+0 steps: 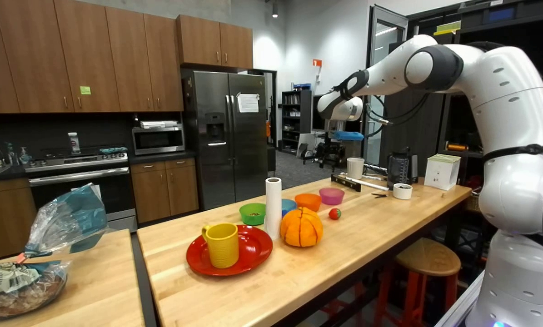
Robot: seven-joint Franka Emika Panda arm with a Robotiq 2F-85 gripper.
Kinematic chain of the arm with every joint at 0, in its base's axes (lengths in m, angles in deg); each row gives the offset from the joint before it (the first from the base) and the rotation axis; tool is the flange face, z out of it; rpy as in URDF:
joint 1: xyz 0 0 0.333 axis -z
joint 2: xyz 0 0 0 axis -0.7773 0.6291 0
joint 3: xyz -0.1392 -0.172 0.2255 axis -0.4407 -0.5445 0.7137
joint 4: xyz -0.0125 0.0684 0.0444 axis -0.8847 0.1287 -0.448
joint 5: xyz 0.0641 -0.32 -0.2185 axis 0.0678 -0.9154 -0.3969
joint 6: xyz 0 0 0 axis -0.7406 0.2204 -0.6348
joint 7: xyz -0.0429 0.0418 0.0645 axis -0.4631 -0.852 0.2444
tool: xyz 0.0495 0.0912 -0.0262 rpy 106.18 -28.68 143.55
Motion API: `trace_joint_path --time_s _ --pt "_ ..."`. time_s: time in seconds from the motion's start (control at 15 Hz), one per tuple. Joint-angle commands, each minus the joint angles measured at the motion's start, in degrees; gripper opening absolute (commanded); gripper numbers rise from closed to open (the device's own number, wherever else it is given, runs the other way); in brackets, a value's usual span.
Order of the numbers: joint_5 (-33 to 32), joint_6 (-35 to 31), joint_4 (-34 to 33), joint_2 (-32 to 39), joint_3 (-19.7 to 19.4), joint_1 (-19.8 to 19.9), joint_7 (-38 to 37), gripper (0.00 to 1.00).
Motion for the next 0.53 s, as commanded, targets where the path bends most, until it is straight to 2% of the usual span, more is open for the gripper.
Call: trace_joint_path --time_s 0.0,0.47 --pt "0.1 0.5 1.8 -2.8 0.8 -0.1 3.8 1.0" --pt "1.2 -0.4 2.1 -4.3 2.6 -0.5 8.4 1.0"
